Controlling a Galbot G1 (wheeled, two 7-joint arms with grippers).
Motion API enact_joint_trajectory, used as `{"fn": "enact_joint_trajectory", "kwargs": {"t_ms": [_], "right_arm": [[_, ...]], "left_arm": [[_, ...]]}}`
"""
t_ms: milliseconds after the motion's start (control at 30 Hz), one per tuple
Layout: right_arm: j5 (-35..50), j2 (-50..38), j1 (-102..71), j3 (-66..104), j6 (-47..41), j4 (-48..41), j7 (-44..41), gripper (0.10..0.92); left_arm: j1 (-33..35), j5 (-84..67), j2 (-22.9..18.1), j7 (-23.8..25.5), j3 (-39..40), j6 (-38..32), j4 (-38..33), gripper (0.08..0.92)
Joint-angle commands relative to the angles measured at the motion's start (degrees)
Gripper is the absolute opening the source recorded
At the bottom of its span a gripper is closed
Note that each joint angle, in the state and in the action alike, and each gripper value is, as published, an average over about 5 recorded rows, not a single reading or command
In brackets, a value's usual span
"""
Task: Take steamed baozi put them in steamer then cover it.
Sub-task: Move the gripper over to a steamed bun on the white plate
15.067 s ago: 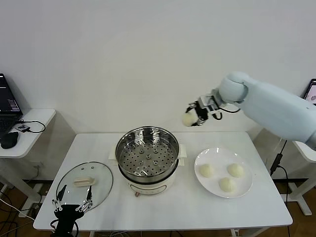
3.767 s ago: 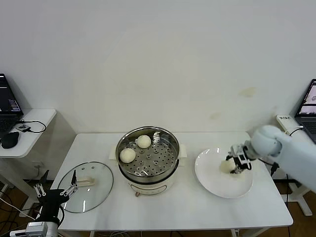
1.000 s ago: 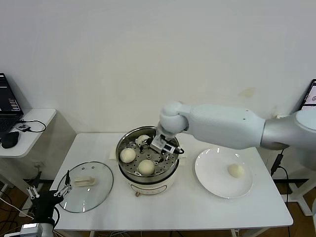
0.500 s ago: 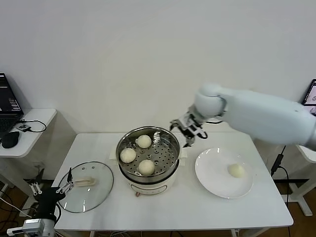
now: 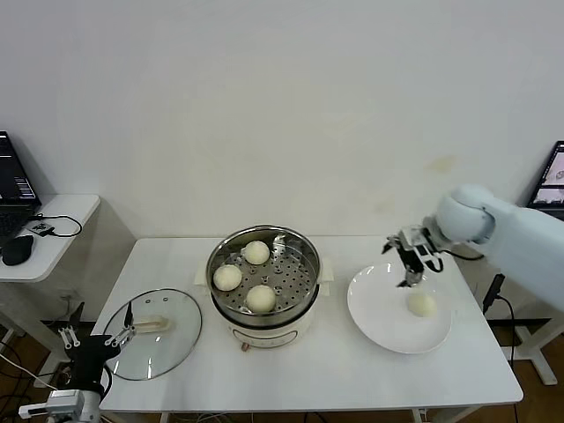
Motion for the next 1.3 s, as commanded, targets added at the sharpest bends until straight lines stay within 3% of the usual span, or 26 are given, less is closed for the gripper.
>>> {"fn": "enact_joint_trajectory", "kwargs": {"t_ms": [33,867,1300], "right_arm": [[-11.8,-4.1,-20.1,17.9,2.9,-7.7,-0.8,0.823],[-14.8,7.1,-23.7,20.5,4.4,-18.9,2.5,0.821],[-16.0,9.9,-22.7,19.9,4.1,-21.4,2.7,0.739]], "left_arm": [[0.3,0.2,0.0,0.0,0.0,0.1,0.2,0.823],[1.5,0.3,0.3,-0.2,-1.1,-0.3,0.2,0.823],[1.2,0.2,0.1,-0.2,-1.3,-0.5,0.9,0.823]]}}
